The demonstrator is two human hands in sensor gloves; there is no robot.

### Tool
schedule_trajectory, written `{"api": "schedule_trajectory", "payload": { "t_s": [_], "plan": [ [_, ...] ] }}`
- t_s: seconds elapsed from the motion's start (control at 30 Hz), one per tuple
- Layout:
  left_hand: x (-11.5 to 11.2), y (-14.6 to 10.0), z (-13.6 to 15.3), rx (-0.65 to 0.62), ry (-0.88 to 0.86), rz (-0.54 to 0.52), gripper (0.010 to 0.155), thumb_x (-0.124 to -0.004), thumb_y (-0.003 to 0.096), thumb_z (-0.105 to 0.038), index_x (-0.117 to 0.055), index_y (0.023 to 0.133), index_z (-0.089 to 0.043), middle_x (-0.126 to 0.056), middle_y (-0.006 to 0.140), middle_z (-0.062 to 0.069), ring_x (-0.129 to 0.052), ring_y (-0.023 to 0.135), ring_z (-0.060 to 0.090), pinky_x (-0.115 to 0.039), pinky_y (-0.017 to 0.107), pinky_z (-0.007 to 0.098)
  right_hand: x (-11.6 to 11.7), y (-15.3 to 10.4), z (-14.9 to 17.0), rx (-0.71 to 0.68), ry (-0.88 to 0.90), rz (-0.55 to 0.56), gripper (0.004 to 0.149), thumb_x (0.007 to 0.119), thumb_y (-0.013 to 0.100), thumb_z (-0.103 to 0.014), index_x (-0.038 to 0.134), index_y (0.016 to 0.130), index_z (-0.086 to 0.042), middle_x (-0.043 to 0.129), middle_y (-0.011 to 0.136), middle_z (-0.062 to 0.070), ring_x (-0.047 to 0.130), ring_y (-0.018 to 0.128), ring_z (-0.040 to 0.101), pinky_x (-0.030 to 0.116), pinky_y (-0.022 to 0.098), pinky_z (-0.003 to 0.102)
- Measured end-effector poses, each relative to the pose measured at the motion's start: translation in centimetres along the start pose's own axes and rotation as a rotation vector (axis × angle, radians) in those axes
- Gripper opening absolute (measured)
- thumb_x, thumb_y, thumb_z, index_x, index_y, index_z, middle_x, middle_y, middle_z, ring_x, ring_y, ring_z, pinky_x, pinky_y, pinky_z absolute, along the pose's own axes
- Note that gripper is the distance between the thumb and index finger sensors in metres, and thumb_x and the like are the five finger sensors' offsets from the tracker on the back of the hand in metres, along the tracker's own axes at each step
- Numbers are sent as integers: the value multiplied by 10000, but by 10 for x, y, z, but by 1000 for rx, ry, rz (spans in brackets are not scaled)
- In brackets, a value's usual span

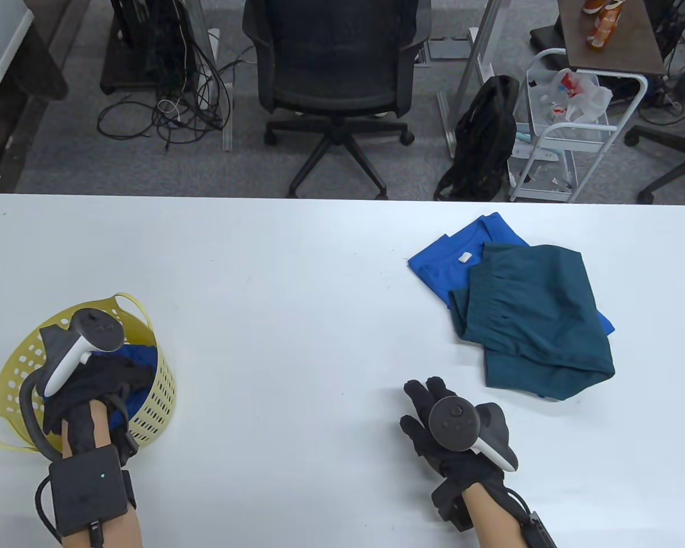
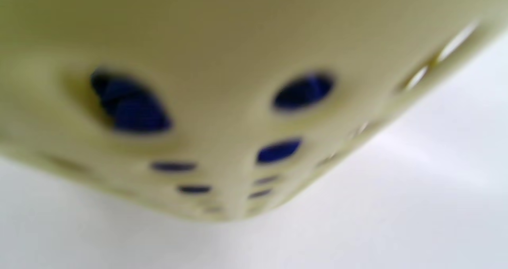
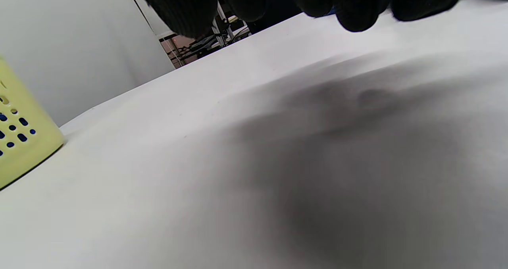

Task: Fold and stack clothes and towels from laundry basket

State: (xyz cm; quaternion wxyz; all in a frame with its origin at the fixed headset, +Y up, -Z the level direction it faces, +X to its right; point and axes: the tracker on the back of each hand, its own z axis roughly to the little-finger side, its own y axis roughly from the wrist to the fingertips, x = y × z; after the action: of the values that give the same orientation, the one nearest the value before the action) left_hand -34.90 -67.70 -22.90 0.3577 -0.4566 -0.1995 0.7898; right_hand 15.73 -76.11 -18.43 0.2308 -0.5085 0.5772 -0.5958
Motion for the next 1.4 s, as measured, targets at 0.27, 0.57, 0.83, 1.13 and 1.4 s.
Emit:
{"api": "schedule_trajectory", "payload": {
  "t_s": [0.27,0.57,0.83,1.13,1.4],
  "plan": [
    [-9,13,-15,135,246,11,944,-766,536,-554,-101,1193,-427,-128,1223,407,-554,1141,561,-623,782,646,5,6,10,9,30,-10,656,635,669,-328,362,1191,-41,294,1150,433,434,971,675,475,643,789],
    [36,-5,26,-2,-84,-52,761,-768,595,-391,-341,1222,-334,-704,1184,225,-922,913,309,-801,669,511,5,8,12,9,41,-2,668,630,670,-331,354,1190,-16,293,1150,434,434,971,676,476,643,790],
    [15,14,-2,28,179,66,779,-854,513,-464,-475,1191,-403,-833,1129,152,-1016,827,245,-874,616,479,10,13,12,1,37,-24,649,632,669,-332,363,1193,-60,301,1150,434,438,970,675,474,646,789],
    [13,13,-4,49,182,77,440,-782,570,-404,-757,1004,-336,-780,1128,139,-947,905,255,-850,639,464,7,9,15,-7,78,-8,671,630,670,-339,356,1189,-15,300,1149,434,439,969,675,478,643,788],
    [9,19,-16,-8,239,156,635,-837,525,-448,-685,1135,-357,-645,1251,160,-974,946,283,-857,658,500,3,8,15,-25,93,25,647,634,668,-339,364,1194,-76,299,1152,429,438,972,671,479,644,788]
  ]
}}
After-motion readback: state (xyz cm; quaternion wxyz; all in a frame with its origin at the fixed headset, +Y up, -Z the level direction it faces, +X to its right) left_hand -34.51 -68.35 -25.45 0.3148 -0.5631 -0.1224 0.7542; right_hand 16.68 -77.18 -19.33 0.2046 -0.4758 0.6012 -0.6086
